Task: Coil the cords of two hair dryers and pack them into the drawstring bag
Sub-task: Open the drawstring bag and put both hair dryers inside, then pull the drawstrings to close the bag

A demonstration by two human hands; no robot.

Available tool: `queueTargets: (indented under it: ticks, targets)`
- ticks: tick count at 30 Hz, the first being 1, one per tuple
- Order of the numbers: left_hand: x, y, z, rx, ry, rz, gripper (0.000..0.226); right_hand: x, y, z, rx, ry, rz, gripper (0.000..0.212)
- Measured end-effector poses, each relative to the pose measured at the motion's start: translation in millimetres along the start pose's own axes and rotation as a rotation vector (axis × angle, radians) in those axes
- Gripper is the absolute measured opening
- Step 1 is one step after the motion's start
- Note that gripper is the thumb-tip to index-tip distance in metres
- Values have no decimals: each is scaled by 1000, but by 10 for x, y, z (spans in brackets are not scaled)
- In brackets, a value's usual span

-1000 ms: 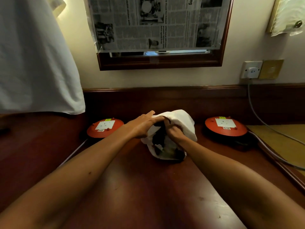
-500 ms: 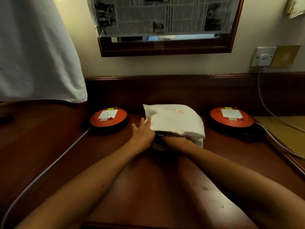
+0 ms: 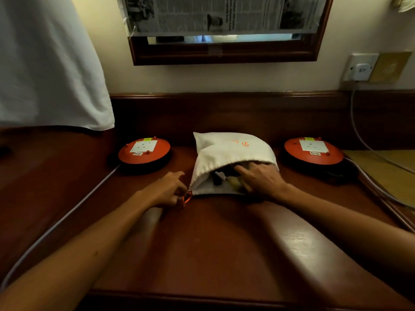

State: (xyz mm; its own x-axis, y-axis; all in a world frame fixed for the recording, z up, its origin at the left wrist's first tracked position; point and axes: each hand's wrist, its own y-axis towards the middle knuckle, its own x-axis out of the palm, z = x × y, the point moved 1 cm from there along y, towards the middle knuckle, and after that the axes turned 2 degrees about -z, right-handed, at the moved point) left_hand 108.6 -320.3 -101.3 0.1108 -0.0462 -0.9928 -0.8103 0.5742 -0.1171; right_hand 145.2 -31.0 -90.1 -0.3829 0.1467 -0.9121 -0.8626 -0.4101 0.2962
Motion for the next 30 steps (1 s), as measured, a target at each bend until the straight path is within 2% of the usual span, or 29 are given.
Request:
queueTargets:
  ticks: [2, 5, 6, 8, 10, 12, 15, 17, 20, 22, 23, 25, 27, 29, 30]
  targets:
    - [160, -36, -36, -52, 5, 15, 16, -136, -200, 168, -10, -227, -62, 30]
    - [218, -49, -15, -161, -66, 88, 12, -163, -522, 376, -237, -318, -232, 26]
    - [221, -52, -7, -206, -78, 119, 10, -164, -622, 419, -371, -327, -197, 21]
    - [259, -83, -6, -321, -68, 153, 9, -101, -819, 517, -544, -296, 3, 11]
    - [329, -122, -50, -410, -95, 206, 11, -47, -988, 606, -550, -169, 168, 12]
    - [376, -170, -85, -459, -149, 264, 16, -30, -1098, 642, -349, 9, 277, 14]
    - [415, -236, -73, -495, -238, 291, 17, 133, -1218, 674, 198, 403, 371, 14]
    - [428, -272, -30, -502, -354, 355, 16, 266, -1289, 646, 518, 590, 353, 13]
    - [430, -303, 75, -491, -607, 566, 31, 324, -1275, 535, 788, 845, 400, 17]
    - [419, -290, 155, -472, -619, 630, 41, 260, -1162, 409, 830, 933, 465, 32]
    - [417, -265, 203, -439, -576, 593, 47, 223, -1089, 345, 790, 933, 459, 39]
    - [458, -183, 289, -375, -441, 438, 56, 193, -965, 225, 657, 875, 336, 47]
    - [495, -85, 370, -362, -306, 327, 55, 193, -904, 135, 562, 767, 218, 38]
    - [530, 6, 406, -380, -203, 306, 44, 192, -906, 83, 571, 716, 271, 24]
    - [537, 36, 396, -391, -182, 329, 38, 196, -926, 65, 613, 792, 320, 21]
